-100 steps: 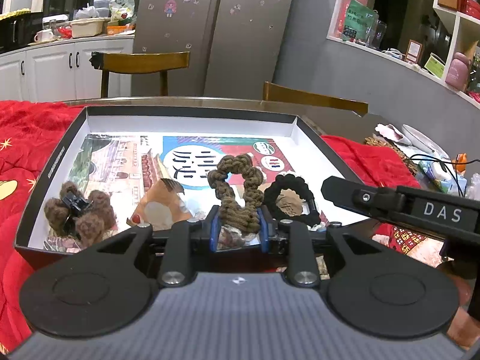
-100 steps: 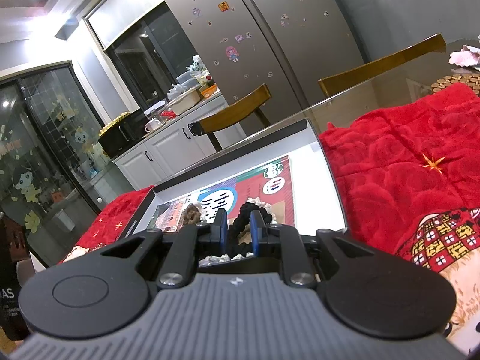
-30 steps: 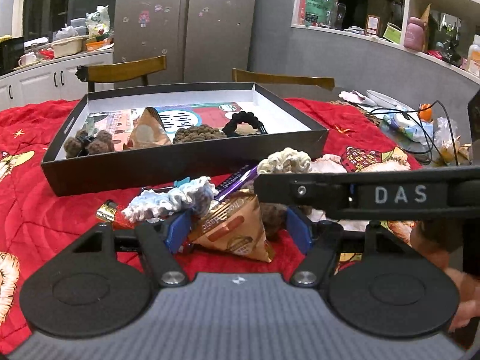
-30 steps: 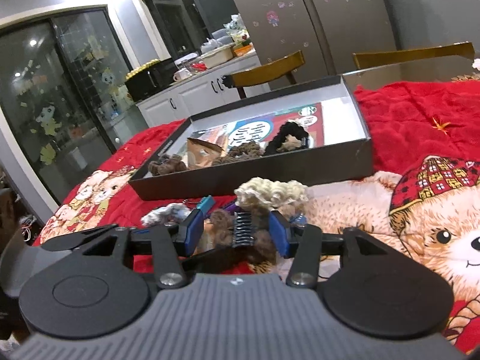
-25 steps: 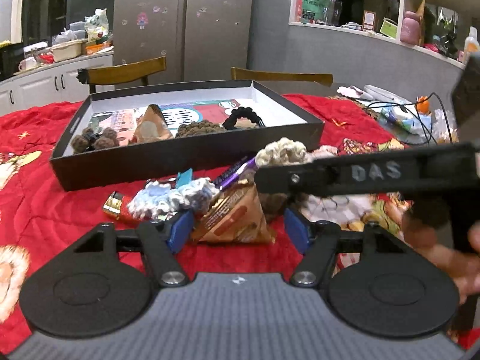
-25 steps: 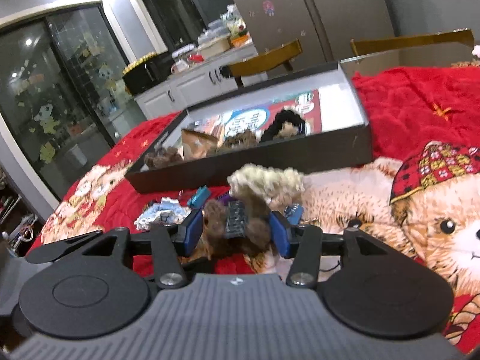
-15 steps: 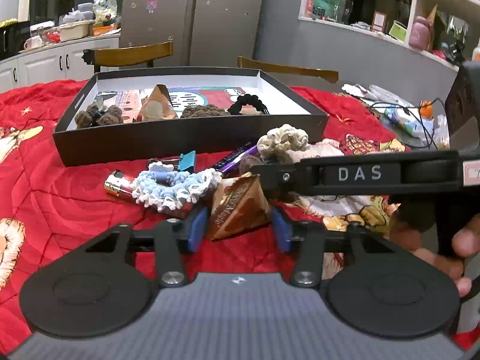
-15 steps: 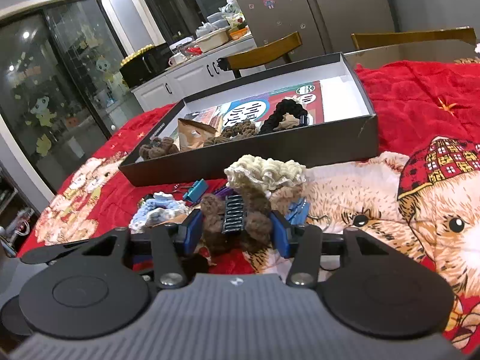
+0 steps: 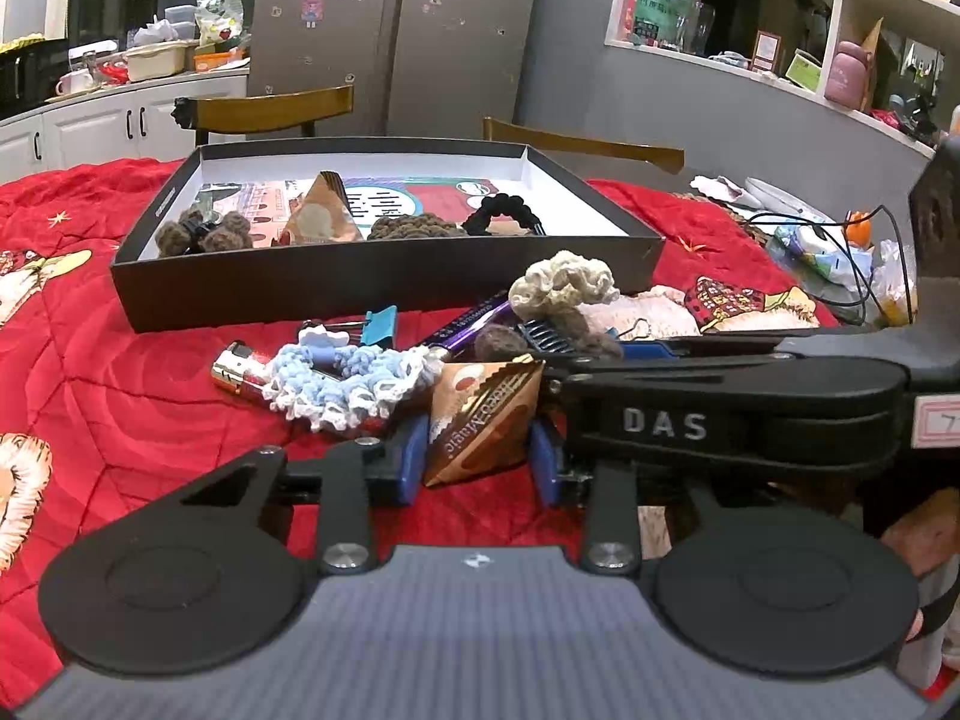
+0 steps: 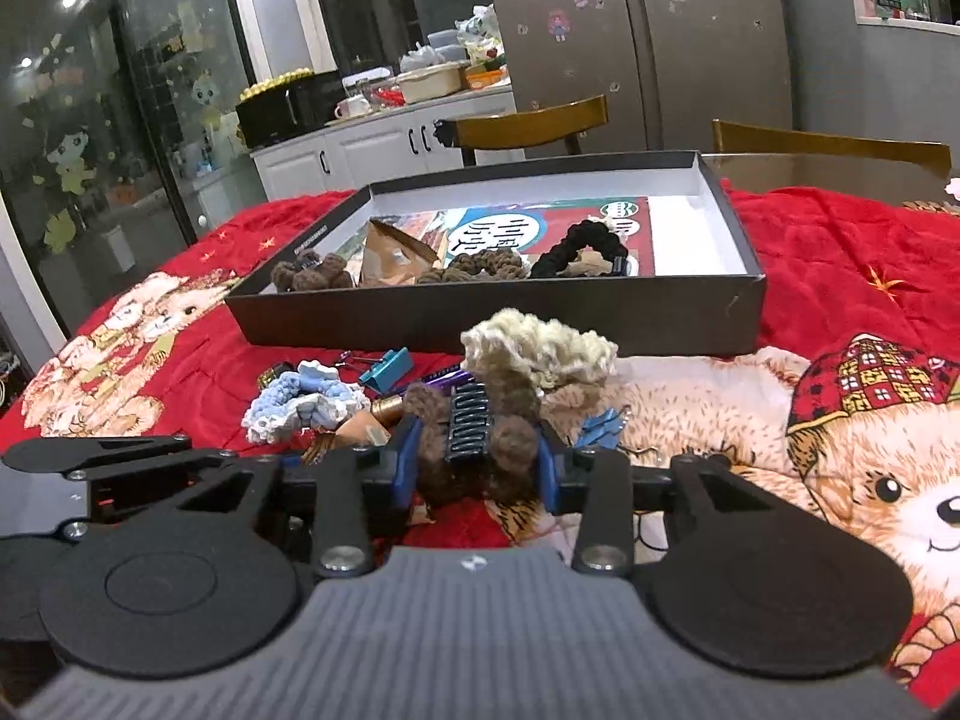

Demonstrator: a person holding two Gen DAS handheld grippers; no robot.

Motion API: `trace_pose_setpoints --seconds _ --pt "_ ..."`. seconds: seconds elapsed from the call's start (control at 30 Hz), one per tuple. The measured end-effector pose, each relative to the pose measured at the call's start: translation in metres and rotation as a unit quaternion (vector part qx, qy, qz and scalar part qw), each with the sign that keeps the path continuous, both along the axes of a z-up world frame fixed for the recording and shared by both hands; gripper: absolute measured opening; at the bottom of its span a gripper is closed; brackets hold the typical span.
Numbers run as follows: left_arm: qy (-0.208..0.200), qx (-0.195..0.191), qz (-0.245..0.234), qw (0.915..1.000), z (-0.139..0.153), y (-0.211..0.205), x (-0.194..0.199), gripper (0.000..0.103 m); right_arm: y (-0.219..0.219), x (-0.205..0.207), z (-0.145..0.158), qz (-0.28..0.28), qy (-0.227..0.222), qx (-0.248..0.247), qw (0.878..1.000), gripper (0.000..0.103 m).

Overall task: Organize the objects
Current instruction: 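Grasp the tan printed snack bag with left tool while right tool lifts the clip toward the box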

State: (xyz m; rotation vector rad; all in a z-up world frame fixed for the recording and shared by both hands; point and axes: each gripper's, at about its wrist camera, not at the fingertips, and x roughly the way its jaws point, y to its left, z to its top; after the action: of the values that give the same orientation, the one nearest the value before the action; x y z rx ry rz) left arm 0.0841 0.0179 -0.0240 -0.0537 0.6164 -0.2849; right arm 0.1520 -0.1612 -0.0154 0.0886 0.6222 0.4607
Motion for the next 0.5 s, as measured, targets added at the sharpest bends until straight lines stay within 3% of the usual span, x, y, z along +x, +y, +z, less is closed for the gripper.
trace_pose_setpoints --seconds 0.5 --pt "-0.023 -0.008 -0.005 0.9997 0.003 0.001 -0.009 0.038 -0.018 -0.005 0.013 0.006 -0.008 0.068 0.998 0.042"
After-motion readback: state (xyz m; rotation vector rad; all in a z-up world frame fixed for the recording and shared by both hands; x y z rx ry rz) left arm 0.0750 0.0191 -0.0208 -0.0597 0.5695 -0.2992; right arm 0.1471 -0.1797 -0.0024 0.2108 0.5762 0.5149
